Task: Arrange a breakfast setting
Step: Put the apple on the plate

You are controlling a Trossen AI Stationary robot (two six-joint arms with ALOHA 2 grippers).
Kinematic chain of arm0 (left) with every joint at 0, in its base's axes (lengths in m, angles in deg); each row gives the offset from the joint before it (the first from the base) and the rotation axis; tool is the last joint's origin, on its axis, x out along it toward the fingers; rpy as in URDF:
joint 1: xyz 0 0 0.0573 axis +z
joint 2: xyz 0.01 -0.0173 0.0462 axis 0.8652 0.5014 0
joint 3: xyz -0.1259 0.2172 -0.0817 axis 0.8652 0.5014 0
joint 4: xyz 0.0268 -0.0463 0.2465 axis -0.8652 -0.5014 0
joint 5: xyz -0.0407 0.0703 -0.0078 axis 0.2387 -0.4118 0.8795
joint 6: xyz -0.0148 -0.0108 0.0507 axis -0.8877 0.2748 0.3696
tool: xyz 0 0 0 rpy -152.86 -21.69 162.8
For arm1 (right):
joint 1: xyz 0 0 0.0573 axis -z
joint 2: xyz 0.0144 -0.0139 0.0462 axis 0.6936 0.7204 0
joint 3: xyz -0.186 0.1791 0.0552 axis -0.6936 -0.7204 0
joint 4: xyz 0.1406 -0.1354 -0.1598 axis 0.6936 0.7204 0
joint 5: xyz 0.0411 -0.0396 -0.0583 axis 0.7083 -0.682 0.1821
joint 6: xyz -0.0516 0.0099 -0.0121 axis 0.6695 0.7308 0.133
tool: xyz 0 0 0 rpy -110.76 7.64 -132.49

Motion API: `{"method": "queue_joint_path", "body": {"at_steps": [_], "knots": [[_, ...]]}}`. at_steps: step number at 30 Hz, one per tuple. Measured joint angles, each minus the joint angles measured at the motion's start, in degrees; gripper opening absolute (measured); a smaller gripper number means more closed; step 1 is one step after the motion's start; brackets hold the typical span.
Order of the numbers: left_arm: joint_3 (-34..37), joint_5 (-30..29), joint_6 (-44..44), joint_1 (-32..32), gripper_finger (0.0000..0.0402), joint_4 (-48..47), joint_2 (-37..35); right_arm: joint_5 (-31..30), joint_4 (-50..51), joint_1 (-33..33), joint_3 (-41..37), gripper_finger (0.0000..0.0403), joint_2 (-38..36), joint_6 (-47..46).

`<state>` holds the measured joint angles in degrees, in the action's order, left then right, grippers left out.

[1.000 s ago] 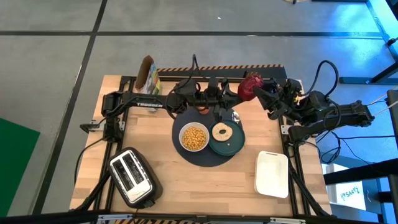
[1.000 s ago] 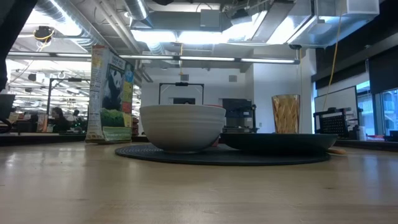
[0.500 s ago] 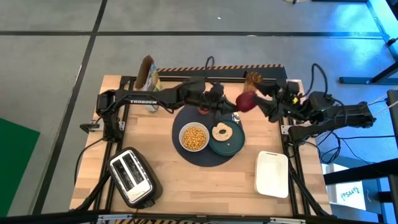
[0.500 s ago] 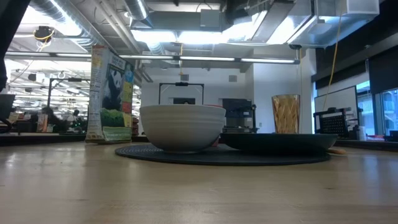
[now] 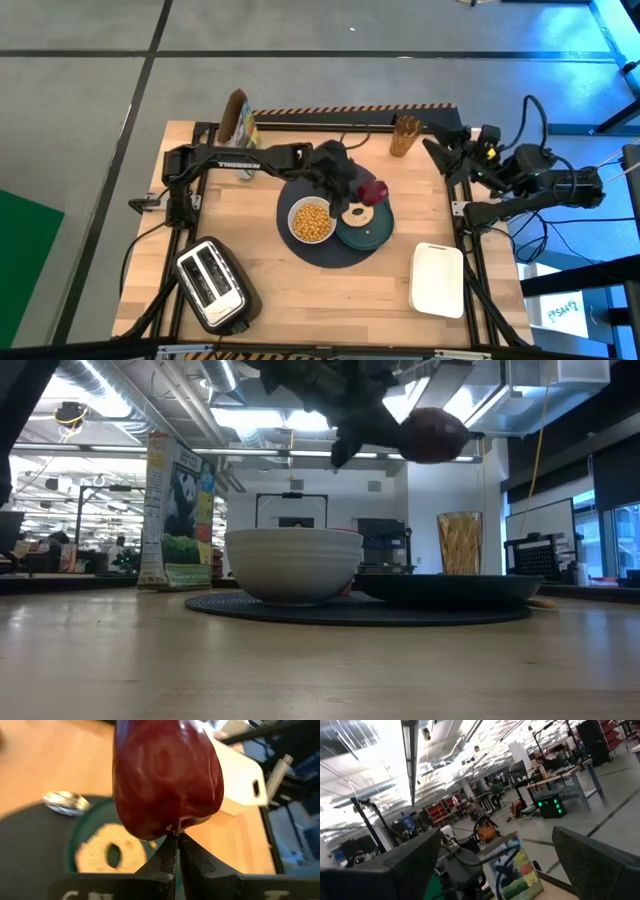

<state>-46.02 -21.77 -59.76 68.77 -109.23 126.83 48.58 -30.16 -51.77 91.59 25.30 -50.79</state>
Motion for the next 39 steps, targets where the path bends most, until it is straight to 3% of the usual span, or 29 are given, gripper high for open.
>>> {"method": "queue_joint_path", "body": {"at_steps": [7,26,32,39], "knots": [[0.0,2.6,-1.3,-2.3,0.0000,-3.2,3.7,0.2,3.1,0.0,0.0,0.0370,1.8,-2.8],[-0.1,-8.8,-2.7,-10.1,0.0013,-0.8,12.3,2.3,5.9,0.0,0.0,0.0370,4.2,-7.3],[0.0,-8.8,-2.6,-10.5,0.0018,2.4,13.9,2.8,7.0,0.0,0.0,0.0370,4.1,-9.1],[0.0,-8.6,-2.8,-10.2,0.0068,2.4,13.9,2.0,15.7,0.0,0.0,0.0370,4.2,-14.8]]}}
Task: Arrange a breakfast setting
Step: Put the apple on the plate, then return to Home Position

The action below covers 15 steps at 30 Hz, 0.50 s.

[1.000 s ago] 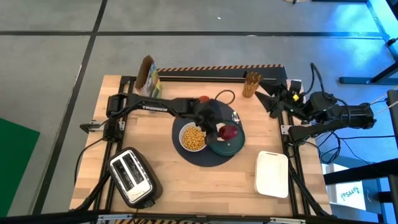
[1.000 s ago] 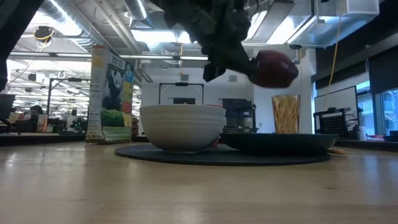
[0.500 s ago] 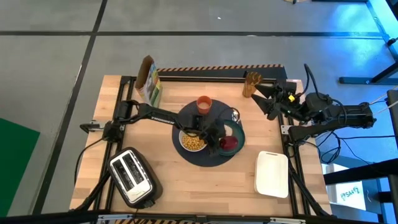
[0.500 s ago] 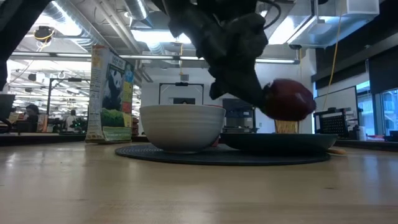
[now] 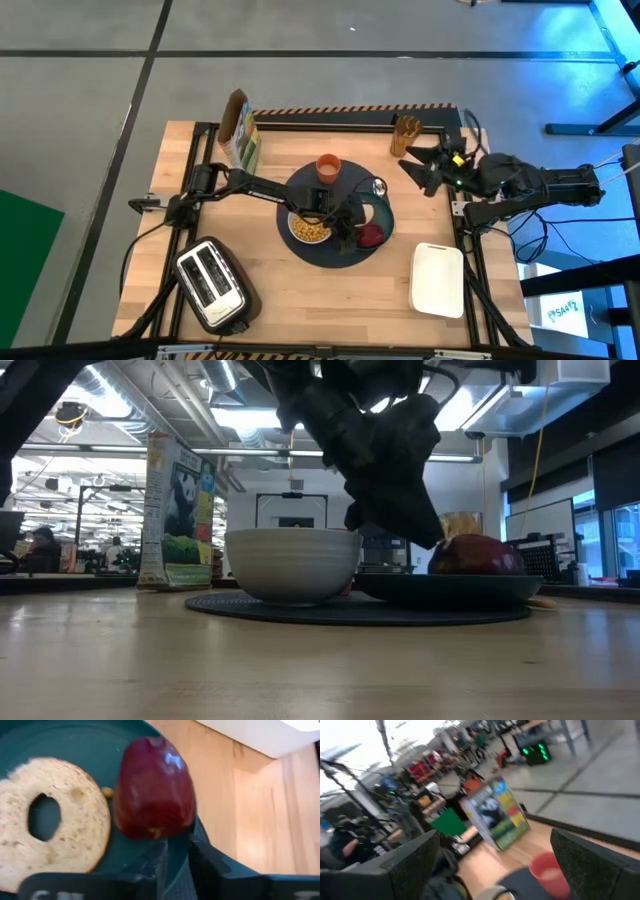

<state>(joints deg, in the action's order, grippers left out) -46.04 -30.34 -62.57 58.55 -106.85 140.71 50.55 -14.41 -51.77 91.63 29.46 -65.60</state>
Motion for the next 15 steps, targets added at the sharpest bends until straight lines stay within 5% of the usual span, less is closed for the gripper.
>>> {"method": "queue_joint_path", "body": {"at_steps": [7,15], "knots": [[0.0,5.9,-6.1,1.6,0.0126,-2.9,-1.7,-3.5,9.1,0.0,0.0,0.0369,0.0,-8.1],[0.0,1.7,-6.5,6.2,0.0127,-8.3,-12.6,-3.3,30.6,0.0,0.0,0.0369,0.9,-24.9]]}}
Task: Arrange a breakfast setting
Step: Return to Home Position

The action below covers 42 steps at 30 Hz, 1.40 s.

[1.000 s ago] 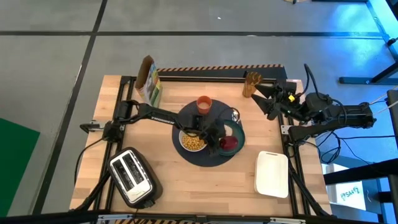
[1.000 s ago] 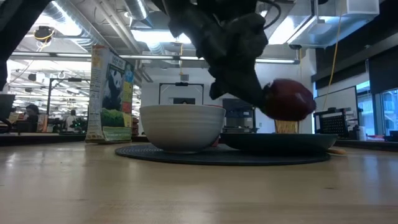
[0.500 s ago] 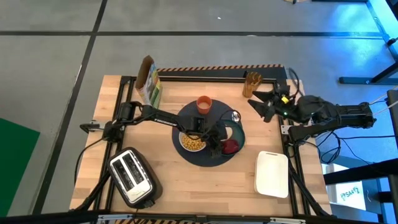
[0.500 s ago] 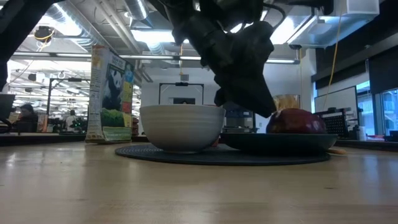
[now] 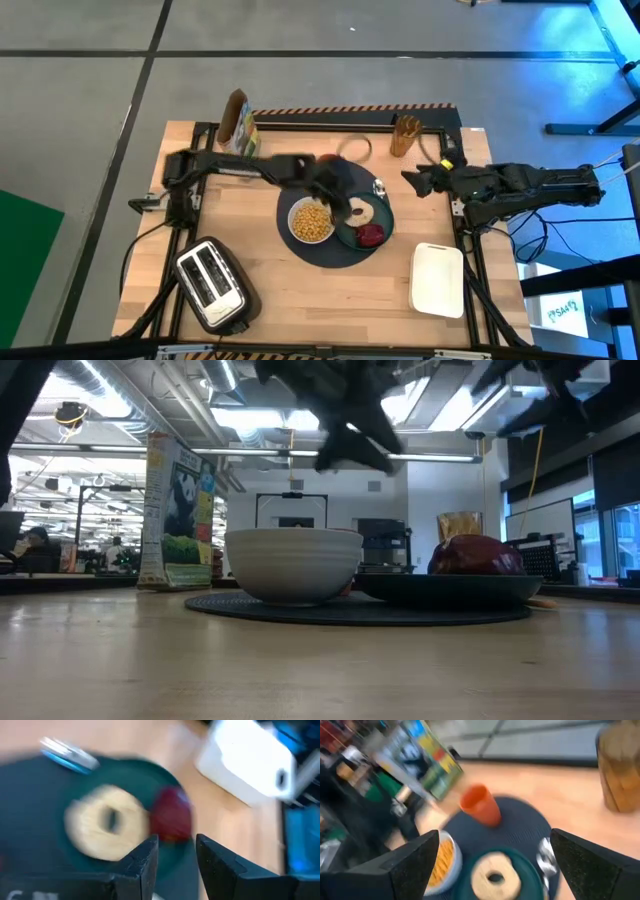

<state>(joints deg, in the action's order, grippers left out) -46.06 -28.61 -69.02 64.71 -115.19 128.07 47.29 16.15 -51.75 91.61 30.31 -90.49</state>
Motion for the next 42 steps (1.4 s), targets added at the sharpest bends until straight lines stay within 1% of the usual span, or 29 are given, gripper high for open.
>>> {"method": "queue_joint_path", "body": {"at_steps": [2,4,7,11,14,16,19,22,25,27,29,31,35,38,40,42], "knots": [[0.0,-4.1,3.1,2.1,0.0127,-0.9,-2.9,2.0,2.6,0.0,0.0,0.0369,0.7,-1.9],[-0.1,-7.8,7.0,4.7,0.0127,-0.6,-5.5,2.6,3.5,0.0,-0.1,0.0369,1.2,-2.2],[-0.1,-10.3,10.0,10.0,0.0127,-0.9,-6.9,2.7,3.0,0.0,0.0,0.0369,2.2,-2.4],[0.0,-10.0,11.4,17.0,0.0127,-3.2,-6.1,3.1,2.5,0.0,0.0,0.0369,3.7,-2.5],[0.0,-9.1,10.9,20.0,0.0127,-5.0,-4.8,4.1,4.1,0.0,0.0,0.0369,4.6,-2.6],[0.1,-7.9,10.0,20.8,0.0127,-5.7,-4.2,5.5,9.0,0.0,0.0,0.0369,5.7,-4.3],[0.0,-7.3,9.7,20.9,0.0127,-5.3,-4.2,7.4,17.2,0.8,-0.9,0.0369,8.6,-10.3],[0.0,-7.4,9.7,20.3,0.0127,-4.9,-4.2,13.1,19.8,2.8,-3.7,0.0369,10.6,-15.0],[0.0,-7.3,9.7,19.3,0.0127,-4.8,-4.3,17.7,17.2,3.9,-6.7,0.0369,12.0,-15.5],[0.0,-6.1,9.6,18.6,0.0127,-5.0,-4.9,18.6,14.2,3.8,-7.8,0.0369,12.2,-15.5],[0.0,-5.4,9.6,17.7,0.0127,-4.3,-5.9,18.4,11.0,3.8,-7.9,0.0369,12.2,-14.7],[0.0,-5.2,10.2,17.0,0.0127,-4.1,-8.0,17.3,7.3,3.7,-7.4,0.0369,11.7,-11.6],[0.0,-5.1,13.7,16.3,0.0120,-2.1,-13.4,14.5,-2.0,3.7,-5.4,0.0360,9.4,-1.0],[0.0,-5.2,17.4,16.5,0.0101,-0.1,-17.8,14.4,-8.9,3.8,-3.8,0.0323,8.4,7.5],[0.3,-5.0,19.3,17.0,0.0085,1.9,-20.7,14.5,-13.1,3.8,-3.0,0.0284,8.0,10.9],[1.6,-4.1,19.9,17.6,0.0067,4.7,-23.5,15.6,-17.9,3.9,-2.8,0.0235,8.0,13.7]]}}
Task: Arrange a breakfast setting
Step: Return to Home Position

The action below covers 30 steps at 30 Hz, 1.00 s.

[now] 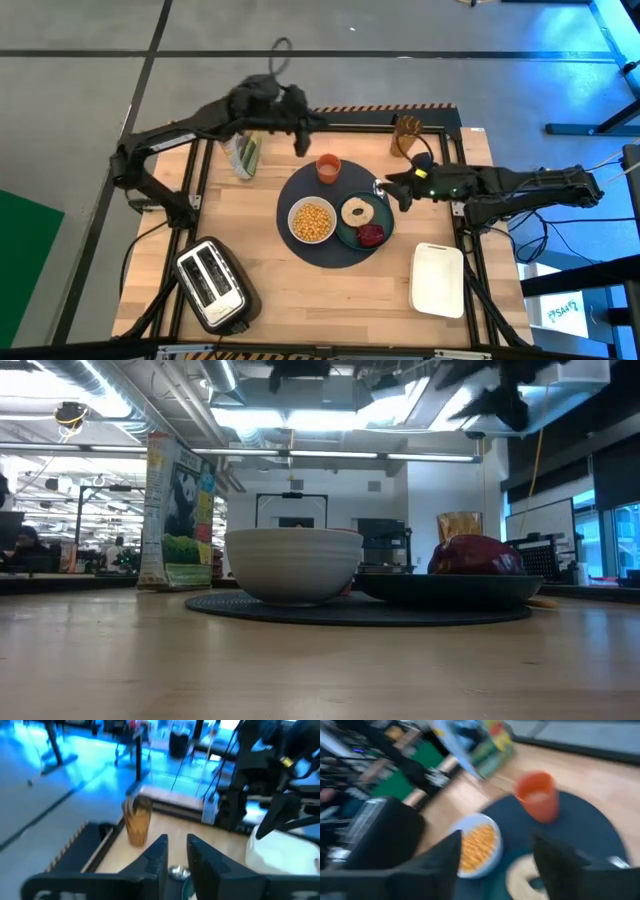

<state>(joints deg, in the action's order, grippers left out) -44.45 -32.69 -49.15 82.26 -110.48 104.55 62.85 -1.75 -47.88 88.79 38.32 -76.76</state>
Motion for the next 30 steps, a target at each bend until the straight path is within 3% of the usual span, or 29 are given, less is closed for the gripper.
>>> {"method": "queue_joint_path", "body": {"at_steps": [6,9,13,16,20,24,30], "knots": [[9.9,4.7,-0.3,0.8,0.0009,10.3,-8.4,1.3,-10.7,0.0,0.0,0.0063,-0.3,6.4],[18.8,8.6,-2.8,0.5,0.0004,18.8,-13.6,8.0,-18.7,0.0,0.0,0.0011,-1.3,14.4],[28.3,14.1,-6.0,-0.7,0.0002,29.7,-20.8,22.6,-30.5,-0.2,0.1,0.0024,-2.2,23.6],[31.4,14.4,-1.9,-2.0,0.0003,28.1,-27.0,24.1,-33.1,-0.2,0.1,0.0015,-3.4,29.3],[34.9,14.1,3.4,-3.0,0.0003,18.6,-35.2,25.1,-29.6,-0.1,0.1,0.0004,-7.1,36.2],[40.9,13.7,3.2,-3.7,0.0001,15.8,-44.0,23.7,-20.9,-0.2,0.0,0.0003,-12.8,42.0],[55.2,8.0,-2.8,-5.0,0.0001,17.5,-58.7,11.7,-8.5,-0.1,0.0,0.0001,-21.2,47.3]]}}
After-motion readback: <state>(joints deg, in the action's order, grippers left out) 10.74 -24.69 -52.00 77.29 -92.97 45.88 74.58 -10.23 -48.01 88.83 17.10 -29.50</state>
